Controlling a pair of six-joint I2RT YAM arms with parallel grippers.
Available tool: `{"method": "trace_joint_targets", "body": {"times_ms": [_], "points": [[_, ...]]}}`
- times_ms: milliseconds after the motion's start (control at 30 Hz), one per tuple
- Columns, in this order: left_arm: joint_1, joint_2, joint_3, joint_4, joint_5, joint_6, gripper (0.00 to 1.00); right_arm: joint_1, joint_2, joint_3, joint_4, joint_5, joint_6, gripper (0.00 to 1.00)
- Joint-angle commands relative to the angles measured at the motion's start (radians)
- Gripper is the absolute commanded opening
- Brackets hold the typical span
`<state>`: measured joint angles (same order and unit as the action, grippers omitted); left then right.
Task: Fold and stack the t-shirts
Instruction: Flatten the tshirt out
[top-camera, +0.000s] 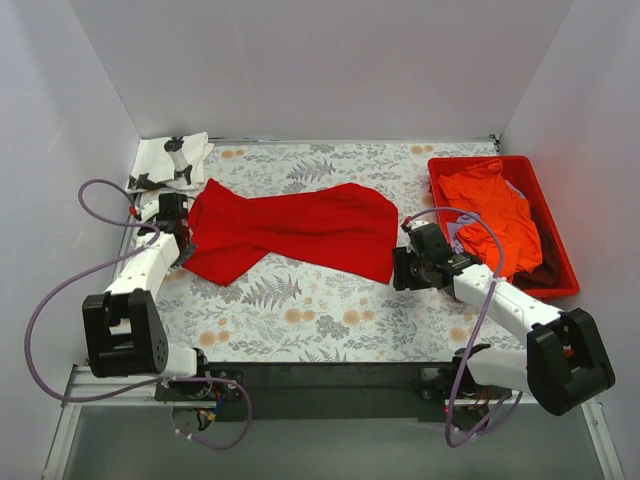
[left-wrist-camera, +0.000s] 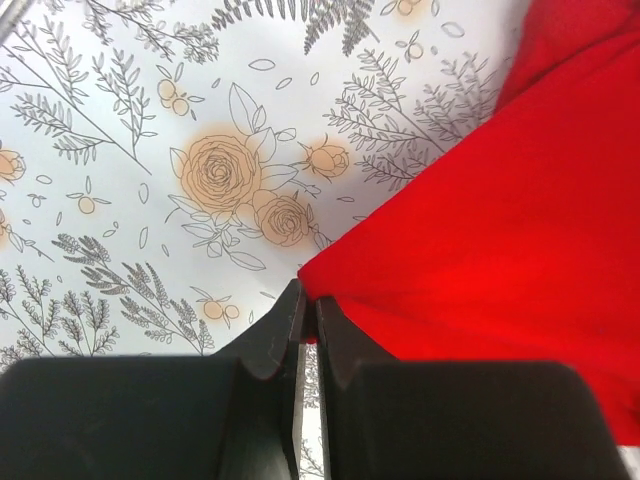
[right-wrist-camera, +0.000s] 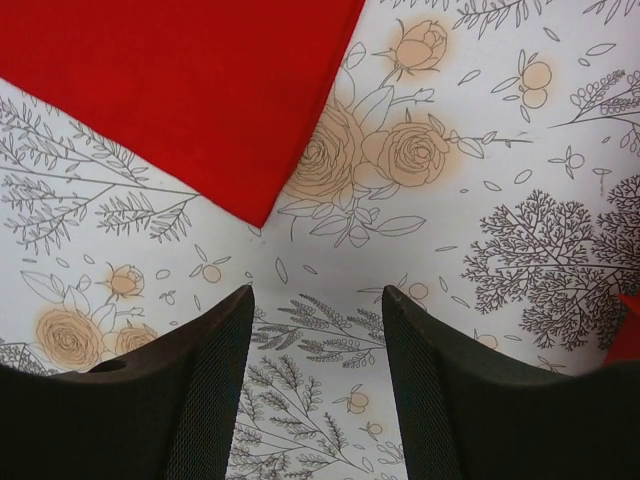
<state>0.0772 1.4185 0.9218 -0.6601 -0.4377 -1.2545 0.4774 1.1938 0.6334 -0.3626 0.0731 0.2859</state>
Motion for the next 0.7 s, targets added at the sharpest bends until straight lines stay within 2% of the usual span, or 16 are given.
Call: {"method": "trace_joint_targets", "body": {"times_ms": [0,167,667], "points": [[-0.007,-0.105,-0.053,0.057,-0.013,-0.028,0.0,-0.002,0.044,0.086,-0.012,0.068,0.07,0.61],[-0.042,-0.161,-0.132,0.112,0.016,-0.026,0.0,0.024,0.127,0.146,0.001,0.033,0.121,0.59],[-0.063,-0.231,-0.172,0.16,0.028,-0.017,0.0,0.093,0.342,0.272,-0.079,0.154,0.208,0.58]]}}
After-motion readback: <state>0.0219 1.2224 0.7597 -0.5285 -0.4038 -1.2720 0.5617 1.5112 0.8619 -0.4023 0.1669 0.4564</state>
